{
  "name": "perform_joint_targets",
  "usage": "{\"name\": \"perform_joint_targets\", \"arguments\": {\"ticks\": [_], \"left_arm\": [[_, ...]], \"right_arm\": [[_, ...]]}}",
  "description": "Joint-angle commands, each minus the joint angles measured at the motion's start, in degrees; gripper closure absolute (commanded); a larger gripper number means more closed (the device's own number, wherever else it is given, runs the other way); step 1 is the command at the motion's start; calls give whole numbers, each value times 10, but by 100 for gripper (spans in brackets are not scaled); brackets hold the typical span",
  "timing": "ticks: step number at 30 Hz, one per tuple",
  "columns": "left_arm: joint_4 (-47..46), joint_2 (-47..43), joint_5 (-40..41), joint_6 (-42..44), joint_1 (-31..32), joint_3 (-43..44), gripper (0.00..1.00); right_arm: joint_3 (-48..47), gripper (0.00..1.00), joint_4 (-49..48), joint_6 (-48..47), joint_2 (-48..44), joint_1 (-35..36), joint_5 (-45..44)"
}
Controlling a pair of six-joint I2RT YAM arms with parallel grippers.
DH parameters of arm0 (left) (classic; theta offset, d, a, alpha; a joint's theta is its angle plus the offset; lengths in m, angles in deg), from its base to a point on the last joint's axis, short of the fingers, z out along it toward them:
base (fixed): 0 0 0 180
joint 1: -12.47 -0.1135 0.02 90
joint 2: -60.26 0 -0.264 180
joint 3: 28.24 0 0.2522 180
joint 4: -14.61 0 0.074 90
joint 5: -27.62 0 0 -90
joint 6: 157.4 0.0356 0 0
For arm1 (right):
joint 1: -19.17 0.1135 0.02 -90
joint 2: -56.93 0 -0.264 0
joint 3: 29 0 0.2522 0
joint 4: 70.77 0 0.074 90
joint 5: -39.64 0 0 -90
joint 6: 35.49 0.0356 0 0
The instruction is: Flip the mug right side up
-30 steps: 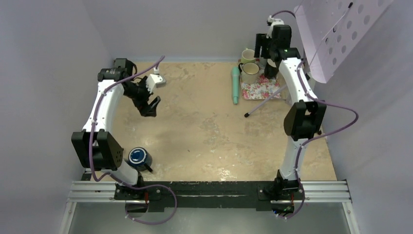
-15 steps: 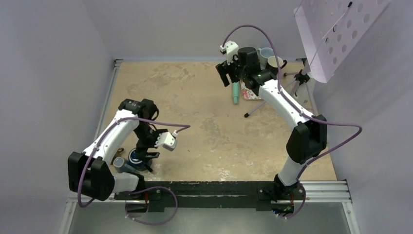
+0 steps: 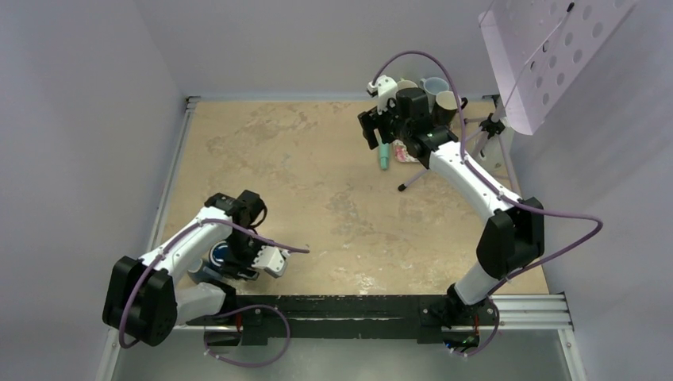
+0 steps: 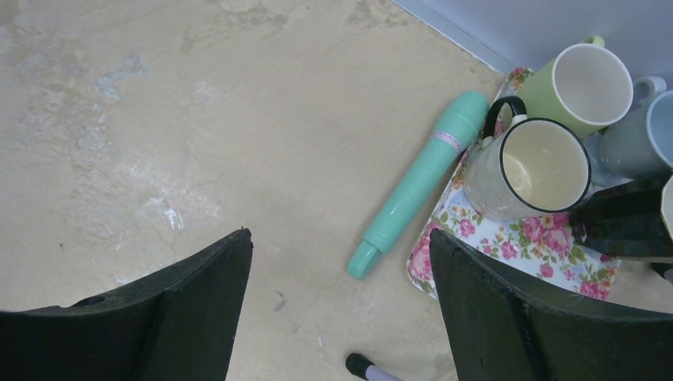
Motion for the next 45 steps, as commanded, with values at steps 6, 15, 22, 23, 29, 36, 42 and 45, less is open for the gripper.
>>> {"name": "perform_joint_targets", "arguments": {"ticks": [6, 15, 22, 23, 29, 36, 42, 45], "left_arm": [[-276, 12, 126, 13, 3, -51, 51], [-283, 48, 128, 20, -2, -24, 100], [-249, 76, 13, -213, -28, 181, 100], [-237, 89, -16, -261, -38, 220, 100], [-210, 164, -240, -561, -110, 430, 100], [-353, 185, -395, -834, -123, 490, 100], [-472, 180, -443, -959, -121, 483, 100], [-490, 182, -453, -972, -119, 479, 100]], "right_arm": [[11, 15, -38, 24, -28, 1, 29], [13, 15, -28, 29, -36, 1, 28], [32, 16, -46, 75, -69, 1, 90], [39, 16, -52, 85, -77, 1, 103], [95, 16, -123, 162, -123, 1, 188], [177, 13, -286, 307, -142, 52, 283], [193, 6, -408, 401, -101, 97, 347], [193, 6, -455, 435, -83, 107, 364]]}}
